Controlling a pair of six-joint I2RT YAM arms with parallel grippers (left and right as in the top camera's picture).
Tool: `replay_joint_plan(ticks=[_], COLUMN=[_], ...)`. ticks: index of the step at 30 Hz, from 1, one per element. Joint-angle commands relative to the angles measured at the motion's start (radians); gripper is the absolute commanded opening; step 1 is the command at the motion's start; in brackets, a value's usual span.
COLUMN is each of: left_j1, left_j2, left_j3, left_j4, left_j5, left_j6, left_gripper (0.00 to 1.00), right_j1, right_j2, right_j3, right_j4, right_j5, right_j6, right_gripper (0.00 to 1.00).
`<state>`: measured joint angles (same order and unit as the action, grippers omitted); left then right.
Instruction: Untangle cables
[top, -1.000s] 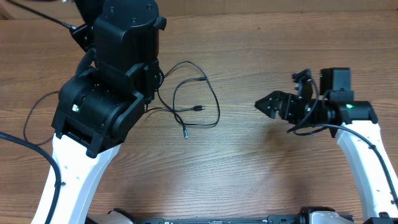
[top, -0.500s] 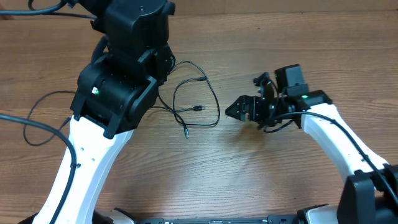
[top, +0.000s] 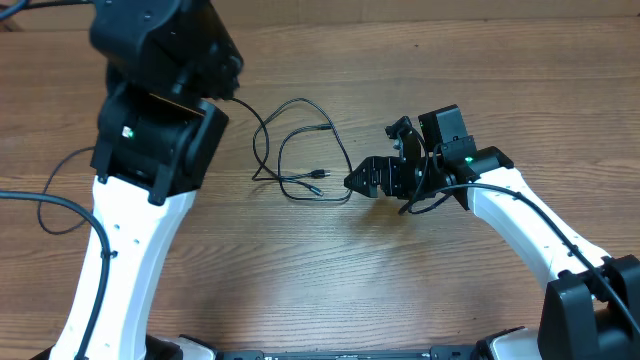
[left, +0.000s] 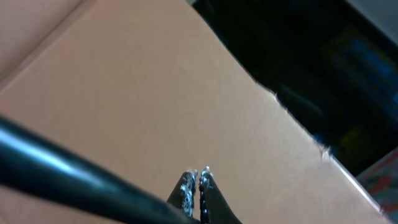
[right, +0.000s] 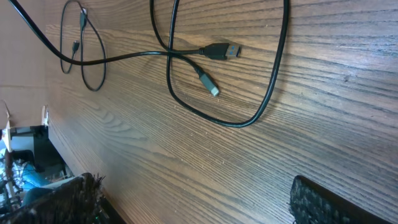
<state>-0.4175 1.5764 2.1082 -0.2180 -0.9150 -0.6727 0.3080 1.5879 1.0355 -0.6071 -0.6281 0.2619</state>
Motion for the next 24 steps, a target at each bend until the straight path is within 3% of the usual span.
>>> replay_joint_plan(ticks=[1,9,15,24], left_j1=[0.061,0.137,0.171,0.286], left_j2=[0.007,-0.003,-0.004,0.000], left_j3=[0.014,0.015,0.015,0.015], left_j4=[0.029,0.077,0.195,0.181], left_j5=[0.019,0.017,0.015,0.014], left_j6=[0.042,0.197,0.391,0.408], left_gripper=[0.04,0.04,0.04,0.04], right_j1=[0.000,0.000,0.000,0.000], right_j2=[0.012,0.012,0.012,0.012], right_j3=[-0.002,-0.002,-0.002,-0.002], right_j4=[0.003,0.001,0.001,0.001], right_j5=[-0.001,0.029,0.028,0.028], right_j6=[0.004,0.004,0.004,0.004], right_gripper=[0.97,0.98,0.98,0.98])
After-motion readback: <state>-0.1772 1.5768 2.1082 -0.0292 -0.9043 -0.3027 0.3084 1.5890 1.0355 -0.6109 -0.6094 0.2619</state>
